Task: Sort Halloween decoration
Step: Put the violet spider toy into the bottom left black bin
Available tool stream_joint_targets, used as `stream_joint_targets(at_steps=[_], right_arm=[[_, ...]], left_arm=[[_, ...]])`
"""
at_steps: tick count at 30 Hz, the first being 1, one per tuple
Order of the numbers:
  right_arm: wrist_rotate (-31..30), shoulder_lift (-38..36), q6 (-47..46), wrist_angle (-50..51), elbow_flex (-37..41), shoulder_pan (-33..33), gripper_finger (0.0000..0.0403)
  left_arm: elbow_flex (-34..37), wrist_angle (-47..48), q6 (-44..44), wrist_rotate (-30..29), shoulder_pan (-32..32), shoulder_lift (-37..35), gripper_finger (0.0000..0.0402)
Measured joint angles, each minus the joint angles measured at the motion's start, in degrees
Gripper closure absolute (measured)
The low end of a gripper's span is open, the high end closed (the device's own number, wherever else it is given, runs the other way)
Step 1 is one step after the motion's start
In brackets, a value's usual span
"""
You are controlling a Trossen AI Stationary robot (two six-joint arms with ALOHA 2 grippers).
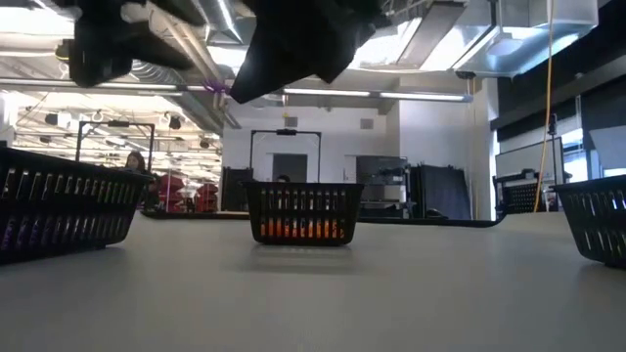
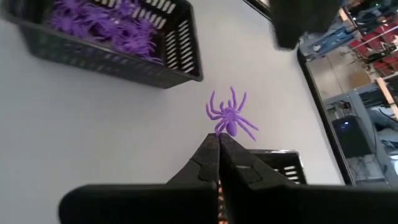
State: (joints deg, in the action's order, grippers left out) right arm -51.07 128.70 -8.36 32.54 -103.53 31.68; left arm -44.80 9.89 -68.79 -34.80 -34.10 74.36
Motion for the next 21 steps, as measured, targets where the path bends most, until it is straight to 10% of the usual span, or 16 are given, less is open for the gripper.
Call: stream_joint_targets(at_steps=[21], right_arm=[[0.48, 0.00, 1.55, -1.14, 0.00, -1.01, 0.0403]], left_arm=[[0.07, -10.21, -4.14, 9.80, 5.87, 10.87, 0.0231]])
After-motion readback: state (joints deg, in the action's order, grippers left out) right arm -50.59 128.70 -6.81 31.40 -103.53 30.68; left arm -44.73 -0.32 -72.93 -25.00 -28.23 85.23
